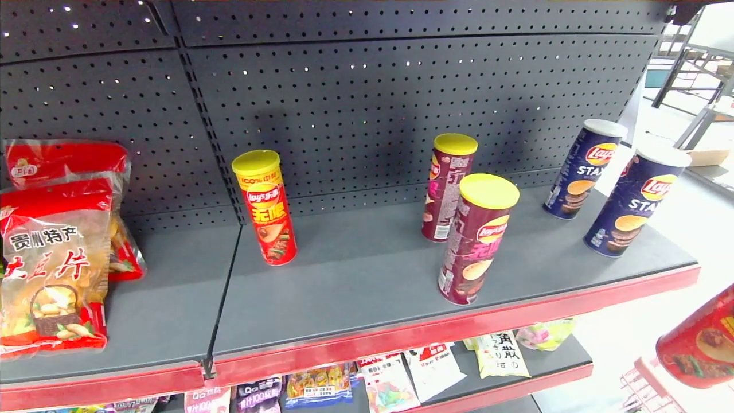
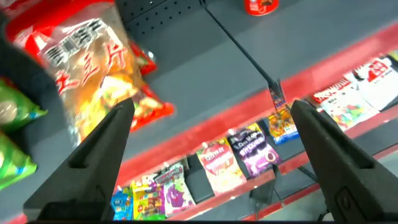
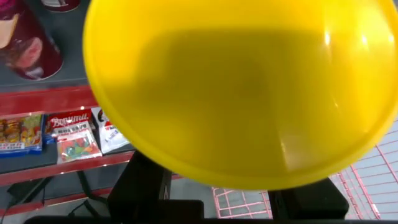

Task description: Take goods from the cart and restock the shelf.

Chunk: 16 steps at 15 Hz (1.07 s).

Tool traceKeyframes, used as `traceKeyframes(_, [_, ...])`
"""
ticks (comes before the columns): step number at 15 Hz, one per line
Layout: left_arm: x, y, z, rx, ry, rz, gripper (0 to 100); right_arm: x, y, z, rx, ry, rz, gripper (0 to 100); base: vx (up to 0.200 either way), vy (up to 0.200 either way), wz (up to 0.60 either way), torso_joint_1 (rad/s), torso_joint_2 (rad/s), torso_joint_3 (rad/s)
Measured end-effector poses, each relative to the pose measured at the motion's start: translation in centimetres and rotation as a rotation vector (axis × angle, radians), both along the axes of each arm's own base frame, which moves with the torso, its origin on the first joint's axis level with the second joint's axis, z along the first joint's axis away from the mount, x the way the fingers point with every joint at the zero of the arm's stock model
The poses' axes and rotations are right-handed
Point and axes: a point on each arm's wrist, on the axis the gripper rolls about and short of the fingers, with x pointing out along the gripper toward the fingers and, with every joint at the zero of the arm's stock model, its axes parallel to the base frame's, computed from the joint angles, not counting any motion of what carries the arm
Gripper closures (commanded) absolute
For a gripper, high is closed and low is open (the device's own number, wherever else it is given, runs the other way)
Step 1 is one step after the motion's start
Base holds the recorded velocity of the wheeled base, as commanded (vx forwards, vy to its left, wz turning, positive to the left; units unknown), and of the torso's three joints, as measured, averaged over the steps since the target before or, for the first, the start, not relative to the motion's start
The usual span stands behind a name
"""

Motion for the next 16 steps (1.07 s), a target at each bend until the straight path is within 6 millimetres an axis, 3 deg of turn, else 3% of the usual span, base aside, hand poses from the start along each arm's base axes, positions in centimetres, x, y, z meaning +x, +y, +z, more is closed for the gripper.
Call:
traceKeyframes(4, [0.3,-0.2,0.0,-0.001,0.011,-0.031,0,-0.9,0.0,-0.3,-0.020,-0.023,0.005,100,0.000,0.000,0.00,0.000,0.00,0.000])
traceKeyframes(7, [2.2,-0.9,1.3,-0.057,-0.022,-0.047,0,-1.4,0.1,0.0,-0.009,-0.074,0.055,100,0.000,0.000,0.00,0.000,0.00,0.000])
traceKeyframes(11, [8.1,-3.3,3.2,-0.128,-0.043,-0.100,0,-1.7,0.1,0.2,-0.052,-0.093,0.086,100,0.000,0.000,0.00,0.000,0.00,0.000])
traceKeyframes(16, [17.3,-6.1,2.8,-0.190,0.031,-0.159,0,-2.4,0.4,0.2,0.049,-0.125,0.181,100,0.000,0.000,0.00,0.000,0.00,0.000])
